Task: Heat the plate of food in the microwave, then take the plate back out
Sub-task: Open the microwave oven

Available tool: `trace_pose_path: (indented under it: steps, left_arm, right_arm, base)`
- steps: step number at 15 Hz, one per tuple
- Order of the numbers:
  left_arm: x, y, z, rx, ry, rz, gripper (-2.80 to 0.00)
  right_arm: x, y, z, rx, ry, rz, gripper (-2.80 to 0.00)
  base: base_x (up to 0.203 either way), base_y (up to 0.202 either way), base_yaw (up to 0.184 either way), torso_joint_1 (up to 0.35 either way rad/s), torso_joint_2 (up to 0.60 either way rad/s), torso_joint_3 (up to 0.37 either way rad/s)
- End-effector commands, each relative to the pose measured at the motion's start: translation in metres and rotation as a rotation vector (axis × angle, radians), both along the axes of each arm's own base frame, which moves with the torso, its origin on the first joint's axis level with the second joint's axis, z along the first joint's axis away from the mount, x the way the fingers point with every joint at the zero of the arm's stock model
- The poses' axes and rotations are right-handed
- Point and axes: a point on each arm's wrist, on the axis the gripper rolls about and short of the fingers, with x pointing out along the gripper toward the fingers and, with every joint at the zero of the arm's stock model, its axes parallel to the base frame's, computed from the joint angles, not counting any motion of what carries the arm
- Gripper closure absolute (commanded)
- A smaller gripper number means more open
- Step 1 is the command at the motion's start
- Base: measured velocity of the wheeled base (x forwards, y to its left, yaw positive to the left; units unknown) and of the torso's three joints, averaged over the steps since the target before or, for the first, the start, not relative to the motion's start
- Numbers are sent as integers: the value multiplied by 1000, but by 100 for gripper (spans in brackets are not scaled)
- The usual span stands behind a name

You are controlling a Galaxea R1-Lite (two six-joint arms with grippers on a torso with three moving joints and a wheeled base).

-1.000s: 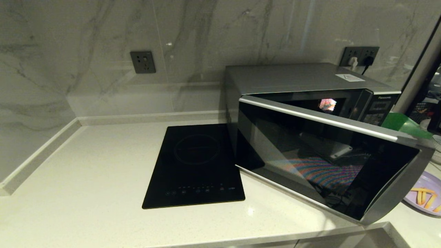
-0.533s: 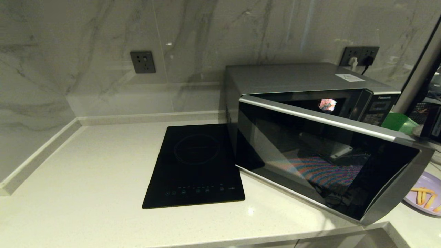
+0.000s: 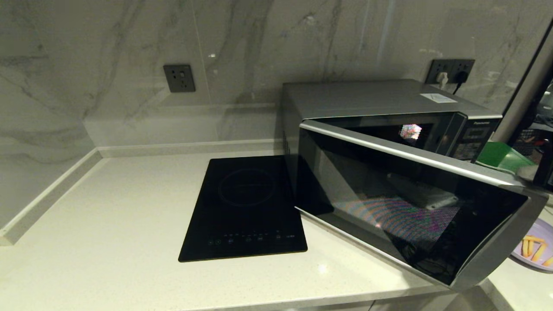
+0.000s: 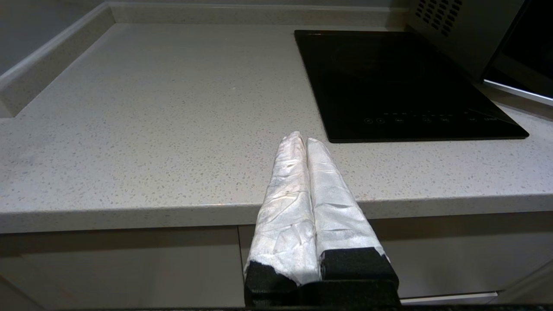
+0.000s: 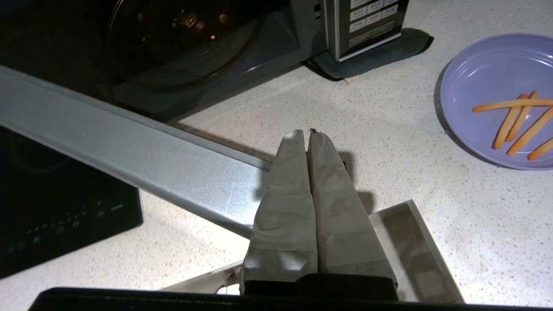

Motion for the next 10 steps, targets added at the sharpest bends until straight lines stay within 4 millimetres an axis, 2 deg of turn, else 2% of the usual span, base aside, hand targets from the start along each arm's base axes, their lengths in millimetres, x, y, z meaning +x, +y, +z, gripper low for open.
trace_pose_path:
  steps: [1, 10]
  left_arm:
    - [0, 0, 0, -1, 0, 0, 0]
    - [0, 0, 0, -1, 0, 1, 0]
  right_arm:
    - [-10, 2, -2, 1, 1, 25, 0]
    - [-28, 9, -4, 6, -18, 102, 0]
  base:
    - [0, 0, 0, 0, 0, 0]
    - [0, 0, 0, 0, 0, 0]
